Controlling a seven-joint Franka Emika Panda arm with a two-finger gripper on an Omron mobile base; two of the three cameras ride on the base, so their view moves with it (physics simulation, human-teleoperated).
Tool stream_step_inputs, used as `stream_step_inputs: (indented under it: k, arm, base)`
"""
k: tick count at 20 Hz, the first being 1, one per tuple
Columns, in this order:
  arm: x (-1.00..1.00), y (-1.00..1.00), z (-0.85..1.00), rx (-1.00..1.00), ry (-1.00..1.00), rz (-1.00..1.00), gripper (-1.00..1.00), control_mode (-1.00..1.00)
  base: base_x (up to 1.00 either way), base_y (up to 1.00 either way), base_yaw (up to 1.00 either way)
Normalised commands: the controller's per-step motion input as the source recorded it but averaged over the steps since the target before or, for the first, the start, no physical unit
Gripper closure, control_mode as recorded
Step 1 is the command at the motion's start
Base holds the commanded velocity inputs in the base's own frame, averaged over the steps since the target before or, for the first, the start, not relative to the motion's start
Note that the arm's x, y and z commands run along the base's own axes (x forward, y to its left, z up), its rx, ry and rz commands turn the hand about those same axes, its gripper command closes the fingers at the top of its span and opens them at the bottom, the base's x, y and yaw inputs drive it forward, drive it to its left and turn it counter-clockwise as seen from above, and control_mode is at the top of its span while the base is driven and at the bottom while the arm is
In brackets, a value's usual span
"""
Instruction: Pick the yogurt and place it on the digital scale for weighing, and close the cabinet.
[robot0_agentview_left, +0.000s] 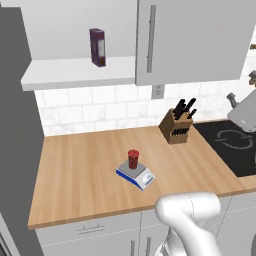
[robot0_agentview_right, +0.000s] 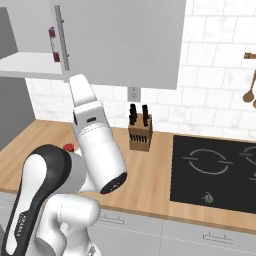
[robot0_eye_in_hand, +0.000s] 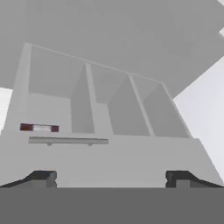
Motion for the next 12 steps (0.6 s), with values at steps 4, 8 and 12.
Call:
stream_step_inputs:
  k: [4,8,12]
  arm:
    - [-0.37,0.13,-0.56,0.00,-0.12,0.00,-1.00,-1.00]
    - [-0.53,0.41,0.00,0.07,-0.17,0.00,-1.00,-1.00]
    - [-0.22,0.99,-0.06,0.01,-0.16,0.00,-1.00,-1.00]
  base:
    - [0.00,0.00,0.00]
    - [0.00,0.00,0.00]
    - [0.00,0.00,0.00]
